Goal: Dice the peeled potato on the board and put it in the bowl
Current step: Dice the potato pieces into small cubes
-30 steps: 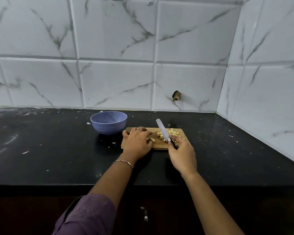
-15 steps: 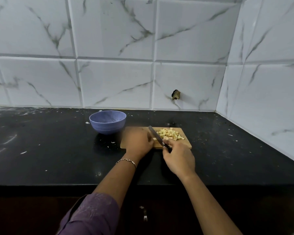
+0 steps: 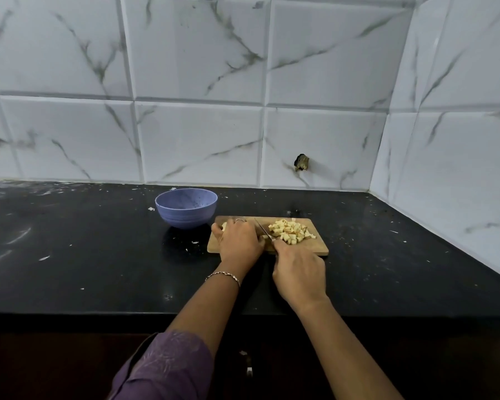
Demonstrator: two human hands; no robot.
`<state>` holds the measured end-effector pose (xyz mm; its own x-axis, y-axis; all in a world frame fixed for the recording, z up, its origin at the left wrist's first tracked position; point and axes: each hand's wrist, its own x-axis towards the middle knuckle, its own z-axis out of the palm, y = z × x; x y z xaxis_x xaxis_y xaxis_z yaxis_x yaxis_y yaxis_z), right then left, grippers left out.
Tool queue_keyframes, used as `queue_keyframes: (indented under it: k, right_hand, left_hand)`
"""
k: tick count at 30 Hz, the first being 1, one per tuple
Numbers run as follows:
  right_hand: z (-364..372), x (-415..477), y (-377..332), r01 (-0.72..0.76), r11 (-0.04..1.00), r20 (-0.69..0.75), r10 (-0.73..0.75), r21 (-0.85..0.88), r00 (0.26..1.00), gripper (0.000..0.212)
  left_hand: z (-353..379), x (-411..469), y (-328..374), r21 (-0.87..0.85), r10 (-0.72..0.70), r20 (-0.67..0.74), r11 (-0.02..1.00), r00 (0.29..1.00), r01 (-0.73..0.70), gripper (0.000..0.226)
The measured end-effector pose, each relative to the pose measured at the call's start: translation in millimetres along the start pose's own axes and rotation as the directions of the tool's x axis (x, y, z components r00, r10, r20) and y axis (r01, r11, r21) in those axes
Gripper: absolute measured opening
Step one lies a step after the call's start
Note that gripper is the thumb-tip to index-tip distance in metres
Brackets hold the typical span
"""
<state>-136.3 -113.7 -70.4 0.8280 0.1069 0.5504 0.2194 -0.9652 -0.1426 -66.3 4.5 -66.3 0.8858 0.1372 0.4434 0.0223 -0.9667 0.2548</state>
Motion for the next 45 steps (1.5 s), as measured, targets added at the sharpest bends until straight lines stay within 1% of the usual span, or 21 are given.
queue_keyframes:
  k: [3,6,10,14,17,20,24,29,33,37,39,41,43,45]
  right_hand:
    - [0.1,-0.6,0.1,-0.023,1.0,-0.02,0.023,0.007,1.0,0.019]
    - [-1.5,0.1,0.6,-0.021,1.0,-0.002,0.021,0.021,1.0,0.021]
    - [-1.7,1.6,-0.6,0.02,1.0,0.022,-0.02,0.002,1.0,0.024]
    - [1.2,4.3,-1.4,0.005,1.0,0.026,-0.005,0.009,1.0,0.025]
    - [2.6,2.3,0.6,-0.057,0.996,-0.011,0.057,0.064,0.998,0.025]
    - [1.2,-0.8,2.0,-0.105,0.982,-0.056,0.115,0.154,0.992,0.03]
    - [-0.4,-2.3,3.4,-0.115,0.971,-0.023,0.122,0.207,0.992,0.029]
    - [0.6,-0.1,1.3,-0.09,0.974,0.02,0.088,0.206,0.996,0.029]
    - [-0.1,6.1,1.6,-0.028,0.992,0.051,0.022,0.123,0.998,0.024]
    - [1.4,5.3,-1.0,0.038,0.999,0.042,-0.039,0.032,0.998,0.023]
    - [3.8,3.9,-2.1,0.035,0.999,0.032,-0.035,0.012,0.999,0.021]
    - [5.0,3.3,-1.6,-0.003,1.0,0.009,0.003,0.022,1.0,0.023]
    - [4.4,2.5,-0.5,-0.047,0.997,-0.021,0.048,0.057,0.999,0.027]
    - [2.9,1.4,0.8,-0.054,0.993,-0.031,0.057,0.107,0.998,0.027]
  left_hand:
    - [-0.1,-0.6,0.5,0.015,0.025,-0.009,1.0,1.0,-0.025,0.022]
    - [0.3,-0.6,1.1,0.022,0.036,-0.009,0.999,0.999,-0.036,0.022]
    - [2.1,0.1,1.3,0.021,0.022,0.0,1.0,1.0,-0.022,0.026]
    - [2.6,0.0,0.9,0.016,0.015,-0.015,1.0,1.0,-0.015,0.026]
    - [3.6,-0.6,1.2,0.014,0.012,-0.026,1.0,1.0,-0.012,0.026]
    - [3.9,-1.1,0.9,-0.014,0.006,-0.04,1.0,0.999,-0.007,0.024]
    - [3.3,-1.1,0.4,-0.04,0.005,-0.042,0.999,0.999,-0.007,0.021]
    - [4.5,-0.6,-0.1,-0.061,-0.004,-0.045,0.998,0.999,0.002,0.021]
    - [6.9,0.6,-0.9,-0.067,-0.008,-0.05,0.998,0.999,0.005,0.02]
    - [7.5,1.6,-1.9,-0.068,-0.005,-0.049,0.998,0.999,0.001,0.02]
    - [7.2,1.5,-1.9,-0.067,-0.002,-0.051,0.998,0.999,-0.001,0.021]
    - [7.2,1.2,-1.5,-0.058,-0.001,-0.045,0.998,0.999,-0.002,0.022]
    - [6.9,1.0,-1.1,-0.037,0.006,-0.045,0.999,0.999,-0.007,0.024]
    - [6.2,0.6,-1.5,-0.036,0.013,-0.047,0.999,0.999,-0.015,0.023]
